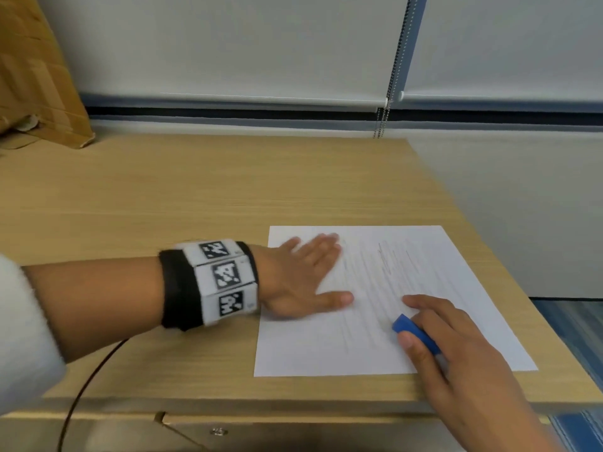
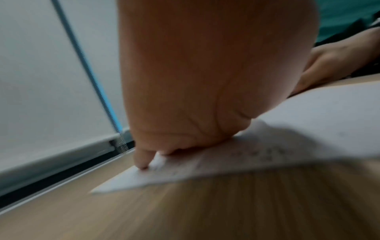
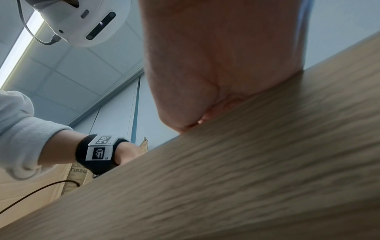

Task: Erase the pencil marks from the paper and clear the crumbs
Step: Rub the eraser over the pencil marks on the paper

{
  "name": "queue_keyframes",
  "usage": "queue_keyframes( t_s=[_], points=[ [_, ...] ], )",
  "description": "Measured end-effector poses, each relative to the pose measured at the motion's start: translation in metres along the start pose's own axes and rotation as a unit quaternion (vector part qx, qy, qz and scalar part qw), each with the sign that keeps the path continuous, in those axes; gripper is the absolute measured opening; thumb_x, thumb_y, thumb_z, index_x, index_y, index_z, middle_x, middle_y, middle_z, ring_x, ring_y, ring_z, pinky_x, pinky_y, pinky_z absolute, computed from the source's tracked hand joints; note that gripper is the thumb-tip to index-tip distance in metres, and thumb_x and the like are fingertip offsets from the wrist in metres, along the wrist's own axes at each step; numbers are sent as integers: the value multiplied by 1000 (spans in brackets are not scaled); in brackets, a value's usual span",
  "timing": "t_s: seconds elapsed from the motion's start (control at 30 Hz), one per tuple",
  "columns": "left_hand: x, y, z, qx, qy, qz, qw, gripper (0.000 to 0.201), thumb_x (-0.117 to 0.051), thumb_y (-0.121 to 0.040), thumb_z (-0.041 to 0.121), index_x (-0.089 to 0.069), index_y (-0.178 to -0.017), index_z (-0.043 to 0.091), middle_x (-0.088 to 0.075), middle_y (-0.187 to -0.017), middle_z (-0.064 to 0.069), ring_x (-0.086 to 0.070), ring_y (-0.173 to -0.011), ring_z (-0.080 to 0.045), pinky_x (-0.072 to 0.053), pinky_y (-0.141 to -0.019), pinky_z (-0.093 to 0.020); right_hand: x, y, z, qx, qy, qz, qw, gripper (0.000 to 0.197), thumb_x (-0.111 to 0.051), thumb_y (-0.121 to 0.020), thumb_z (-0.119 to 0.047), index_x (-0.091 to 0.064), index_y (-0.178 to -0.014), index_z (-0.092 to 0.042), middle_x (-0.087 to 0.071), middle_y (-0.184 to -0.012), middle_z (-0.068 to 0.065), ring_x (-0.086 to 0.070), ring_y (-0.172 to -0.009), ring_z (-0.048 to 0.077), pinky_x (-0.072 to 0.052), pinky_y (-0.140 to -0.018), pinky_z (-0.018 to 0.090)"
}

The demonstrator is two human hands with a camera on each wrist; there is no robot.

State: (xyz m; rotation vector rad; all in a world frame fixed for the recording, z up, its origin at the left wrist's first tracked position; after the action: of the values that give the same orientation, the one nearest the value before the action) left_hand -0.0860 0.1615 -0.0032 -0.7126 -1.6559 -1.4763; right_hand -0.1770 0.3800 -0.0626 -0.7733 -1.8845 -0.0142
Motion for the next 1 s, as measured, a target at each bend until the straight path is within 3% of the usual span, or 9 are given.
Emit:
queue_keyframes(
  t_s=[0.07,0.2,0.4,0.47,0.6,0.67,0.73,0.9,1.0],
  points=[
    [-1,11,-19,79,16,-14,997,97,5,-76,74,28,-147,11,35,-153,-3,27,-143,-13,6,-120,-40,0,1,0,-7,0,-11,1000,35,-23,-85,-64,-48,-84,-41,-49,-122,-25,-44,-103,-3,-34,-76,8],
    [0,20,-33,177,37,-26,983,90,0,-88,69,25,-148,7,31,-156,-7,22,-145,-18,3,-120,-40,-1,1,1,1,-10,1,1000,34,-25,-87,-62,-49,-82,-39,-51,-121,-22,-43,-101,-4,-36,-74,10],
    [-3,18,13,-65,-15,-18,998,87,1,-83,72,31,-145,20,41,-149,4,34,-139,-9,13,-118,-36,1,1,0,1,-17,8,1000,34,-28,-86,-61,-51,-81,-37,-53,-119,-21,-43,-101,-5,-35,-75,9],
    [-4,14,6,-52,-14,-29,998,88,3,-81,73,31,-145,20,41,-149,4,33,-139,-9,12,-119,-37,1,0,0,-5,-14,4,1000,34,-26,-85,-62,-49,-80,-39,-52,-119,-22,-43,-101,-6,-35,-75,9],
    [4,11,-39,91,7,-38,995,90,3,-84,71,29,-146,12,37,-152,-4,26,-144,-17,4,-120,-42,0,1,-1,-4,-6,1,1000,38,-25,-85,-62,-52,-83,-36,-51,-120,-22,-42,-101,-6,-35,-74,8],
    [10,14,-51,126,17,-43,991,88,3,-87,69,25,-148,10,32,-155,-5,23,-145,-17,3,-120,-40,0,0,-2,-5,-3,-2,1000,39,-24,-85,-62,-52,-83,-35,-51,-120,-22,-43,-101,-5,-35,-73,8],
    [12,18,-44,91,8,-24,996,87,3,-86,69,25,-147,11,32,-155,-4,23,-145,-17,5,-120,-39,1,0,-2,-10,1,-8,1000,40,-22,-84,-64,-51,-83,-36,-49,-121,-24,-44,-102,-4,-34,-74,7],
    [-24,51,11,-129,-86,-9,988,85,3,-84,71,33,-144,18,42,-149,0,38,-137,-7,19,-116,-34,2,0,-2,-11,2,-12,1000,36,-22,-85,-64,-48,-82,-39,-48,-121,-25,-41,-102,-6,-35,-72,8],
    [-36,65,3,-93,-83,-24,992,83,5,-84,70,39,-140,19,47,-146,1,43,-133,-6,21,-115,-36,2,0,-3,-19,3,-15,1000,33,-29,-92,-59,-51,-85,-36,-49,-122,-24,-44,-103,-4,-34,-73,7]
  ],
)
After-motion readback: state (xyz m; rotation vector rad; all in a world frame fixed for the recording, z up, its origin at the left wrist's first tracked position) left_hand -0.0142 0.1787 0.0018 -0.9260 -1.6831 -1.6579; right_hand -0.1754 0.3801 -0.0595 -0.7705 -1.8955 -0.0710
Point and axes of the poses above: each hand's wrist, its own y-axis away from the middle knuckle, its own x-axis out of the back of the hand, z = x × y, the point moved 1 cm from there along -y, towards the middle knuckle
